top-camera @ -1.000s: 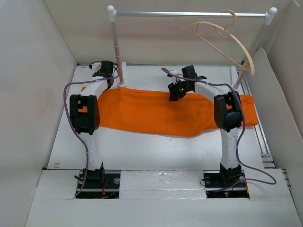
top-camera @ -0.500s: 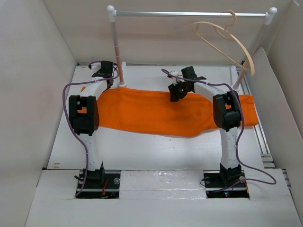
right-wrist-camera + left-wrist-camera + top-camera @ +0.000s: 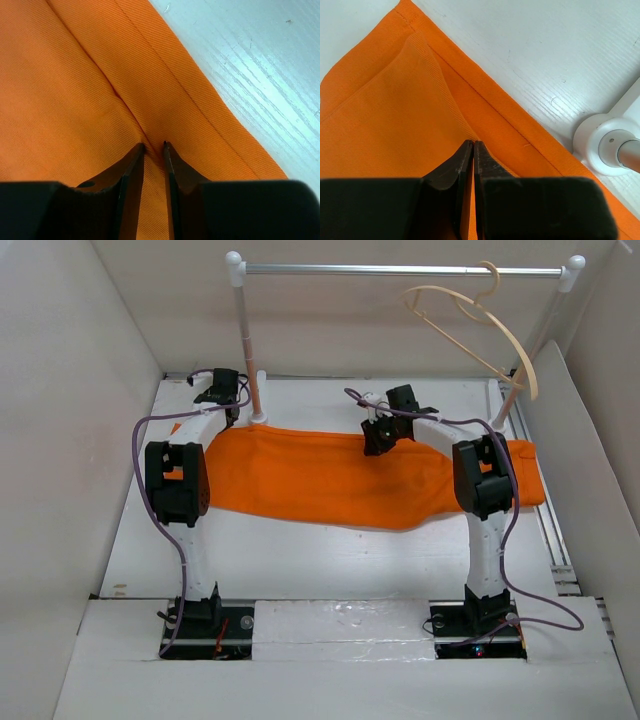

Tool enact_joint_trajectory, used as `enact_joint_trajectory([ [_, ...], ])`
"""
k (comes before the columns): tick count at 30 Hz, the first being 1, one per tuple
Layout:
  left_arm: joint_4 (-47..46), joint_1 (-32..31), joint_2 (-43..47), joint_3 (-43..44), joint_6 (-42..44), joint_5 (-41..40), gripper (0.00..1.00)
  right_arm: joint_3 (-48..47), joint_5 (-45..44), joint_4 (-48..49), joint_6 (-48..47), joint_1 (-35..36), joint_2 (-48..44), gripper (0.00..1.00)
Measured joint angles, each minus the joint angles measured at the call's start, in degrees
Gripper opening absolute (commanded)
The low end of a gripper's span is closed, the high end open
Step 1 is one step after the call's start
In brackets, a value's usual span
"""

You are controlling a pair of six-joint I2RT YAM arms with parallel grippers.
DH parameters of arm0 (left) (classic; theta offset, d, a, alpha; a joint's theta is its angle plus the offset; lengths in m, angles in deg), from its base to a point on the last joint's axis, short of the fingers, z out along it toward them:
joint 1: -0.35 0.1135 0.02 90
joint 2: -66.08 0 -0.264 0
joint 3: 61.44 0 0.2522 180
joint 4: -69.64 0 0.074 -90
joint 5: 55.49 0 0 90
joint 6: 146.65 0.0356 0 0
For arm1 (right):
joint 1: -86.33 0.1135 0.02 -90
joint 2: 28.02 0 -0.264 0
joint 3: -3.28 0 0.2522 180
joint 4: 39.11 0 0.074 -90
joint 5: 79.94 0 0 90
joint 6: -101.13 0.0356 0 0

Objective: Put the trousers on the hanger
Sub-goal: Fold the trousers

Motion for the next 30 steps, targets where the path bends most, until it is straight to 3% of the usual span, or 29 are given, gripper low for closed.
enact_joint_trajectory([
  [2, 0.0, 0.0, 0.0, 0.0, 0.0, 0.0, 0.0, 0.0, 0.0, 0.0, 0.0, 0.0, 0.0, 0.19],
  [3, 0.0, 0.0, 0.0, 0.0, 0.1, 0.0, 0.0, 0.0, 0.0, 0.1, -0.1, 0.0, 0.0, 0.07],
  [4, 0.0, 0.0, 0.0, 0.0, 0.2, 0.0, 0.0, 0.0, -0.1, 0.2, -0.1, 0.0, 0.0, 0.01],
  [5, 0.0, 0.0, 0.0, 0.0, 0.2, 0.0, 0.0, 0.0, -0.1, 0.1, -0.1, 0.0, -0.1, 0.0],
  [22, -1.9, -0.1, 3.7, -1.2, 0.6, -3.2, 0.0, -3.0, -1.6, -0.9, 2.5, -0.9, -3.2, 0.0],
  [30, -1.0, -0.1, -5.2, 8.7, 1.0, -6.1, 0.0, -10.2, -4.9, 0.7, 6.3, -1.4, 3.1, 0.0],
])
